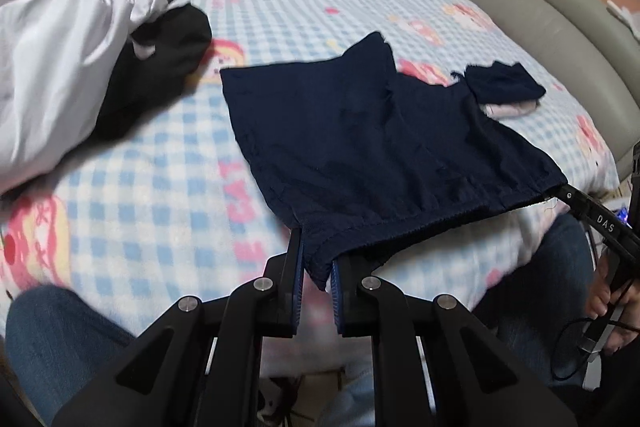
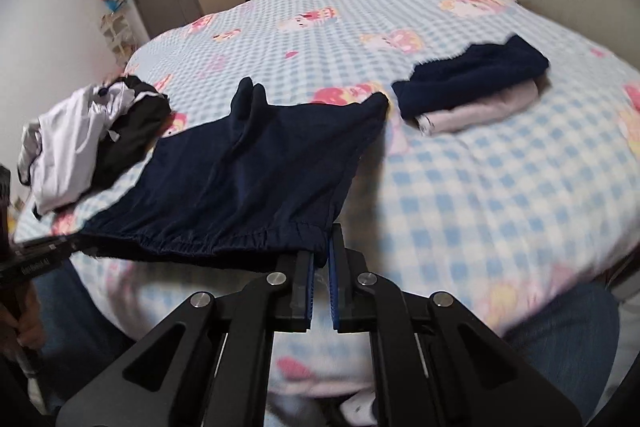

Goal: Fold clothes

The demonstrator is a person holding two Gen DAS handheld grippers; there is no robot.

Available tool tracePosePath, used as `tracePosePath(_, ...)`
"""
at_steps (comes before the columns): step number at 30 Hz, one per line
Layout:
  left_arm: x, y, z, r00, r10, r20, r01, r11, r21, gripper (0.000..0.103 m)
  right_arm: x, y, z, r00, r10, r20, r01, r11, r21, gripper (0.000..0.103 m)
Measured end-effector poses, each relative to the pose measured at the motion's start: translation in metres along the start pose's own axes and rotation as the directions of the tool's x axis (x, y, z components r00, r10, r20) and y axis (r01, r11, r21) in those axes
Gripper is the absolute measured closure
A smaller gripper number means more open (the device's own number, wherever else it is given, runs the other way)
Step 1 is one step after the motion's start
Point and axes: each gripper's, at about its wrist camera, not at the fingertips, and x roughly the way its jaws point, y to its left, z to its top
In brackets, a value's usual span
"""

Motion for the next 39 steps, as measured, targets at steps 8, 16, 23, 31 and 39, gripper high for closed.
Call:
tracePosePath(8, 0.046, 0.025, -0.019, 0.982, -0.083, -0.168, 0.059, 0.988, -0.142, 0.079, 0.041, 0.002, -0.04, 0.977, 0.048, -0.206, -0.044, 0.999, 0.025, 0.076)
tracePosePath(16, 0.034, 0.046, -0.025, 0.958, -0.229, -0.172, 0.187, 0.955, -0.232, 0.05, 0.04, -0.011, -0.041, 0.949, 0.15, -0.278, -0.148, 0.989, 0.029, 0.055)
tracePosePath(23, -0.002, 0.054, -0.014, 0.964, -0.267, -0.002, 0.26, 0.939, -0.225, 0.052, -0.009, -0.019, -0.019, 0.976, 0.154, -0.155, -0.16, 0.987, -0.031, 0.053)
tracePosePath(31, 0.052, 0.08, -0.014, 0.964, -0.26, -0.051, 0.212, 0.874, -0.438, 0.062, 0.052, -0.021, -0.022, 0.946, 0.189, -0.263, -0.177, 0.982, 0.067, 0.059)
tracePosePath(39, 0.047, 0.076, -0.036, 0.967, -0.248, -0.063, 0.191, 0.862, -0.47, 0.064, 0.04, -0.045, -0.037, 0.934, 0.246, -0.259, -0.208, 0.964, 0.168, 0.059)
